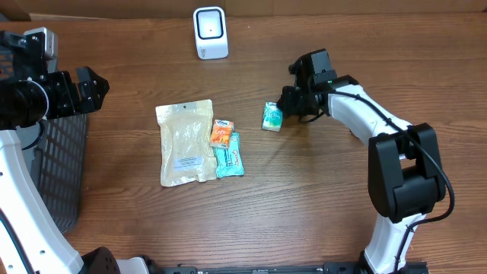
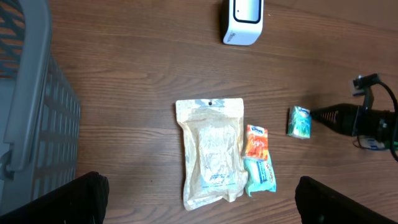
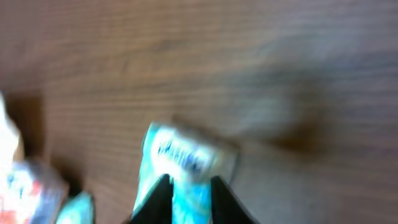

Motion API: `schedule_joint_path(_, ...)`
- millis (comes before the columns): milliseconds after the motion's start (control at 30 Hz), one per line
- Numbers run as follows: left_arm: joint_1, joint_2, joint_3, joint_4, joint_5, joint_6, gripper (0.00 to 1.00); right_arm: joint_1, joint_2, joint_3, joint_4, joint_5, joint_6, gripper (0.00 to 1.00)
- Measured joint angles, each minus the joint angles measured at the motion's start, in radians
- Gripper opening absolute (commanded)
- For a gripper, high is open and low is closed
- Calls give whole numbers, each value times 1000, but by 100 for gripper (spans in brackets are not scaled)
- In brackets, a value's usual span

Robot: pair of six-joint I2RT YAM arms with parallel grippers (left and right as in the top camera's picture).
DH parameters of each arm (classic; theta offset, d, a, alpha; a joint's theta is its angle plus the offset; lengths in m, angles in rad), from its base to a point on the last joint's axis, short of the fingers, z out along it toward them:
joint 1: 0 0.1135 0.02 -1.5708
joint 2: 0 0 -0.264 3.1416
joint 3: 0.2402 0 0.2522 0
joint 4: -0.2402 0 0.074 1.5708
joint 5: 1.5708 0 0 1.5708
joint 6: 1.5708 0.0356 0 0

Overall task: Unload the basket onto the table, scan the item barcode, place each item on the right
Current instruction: 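Grasp the teal pack with the right gripper and pull it right, then lift the teal pack and carry it toward the scanner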

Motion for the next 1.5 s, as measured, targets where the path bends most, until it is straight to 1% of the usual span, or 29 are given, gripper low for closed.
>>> schedule_joint_path(67,0,0,0,0,0,0,99,-1,0,39,-88,-39,6,31)
schedule_joint_path(200,0,0,0,0,0,0,100,-7,0,118,-240,-78,40,32)
schedule_joint_path(300,0,0,0,0,0,0,99,-11,0,132,-309,-90,95,27)
schedule_joint_path(367,0,0,0,0,0,0,100,-11,0,129,-327,-94,137,25)
schedule_joint_path(433,0,0,0,0,0,0,100,-9,0,117,-315,-99,177,24)
schedule_joint_path(633,0,0,0,0,0,0,100,3,0,10,-205,-109,258,23)
schedule_joint_path(900,0,0,0,0,0,0,100,19,0,-39,-111,-91,285,23)
schedule_joint_path(1167,0,0,0,0,0,0,100,21,8,-52,-91,-71,312,23)
schedule_joint_path(1233,0,0,0,0,0,0,100,21,20,-52,-82,-71,312,15)
schedule_joint_path(1267,0,0,0,0,0,0,100,21,27,-52,-73,-71,315,8)
schedule_joint_path(1300,0,0,0,0,0,0,100,21,33,-52,-66,-72,319,4)
schedule_joint_path(1433,0,0,0,0,0,0,99,21,37,-51,-55,-92,300,4)
schedule_joint_path(1500,0,0,0,0,0,0,99,19,37,-51,-61,-128,256,4)
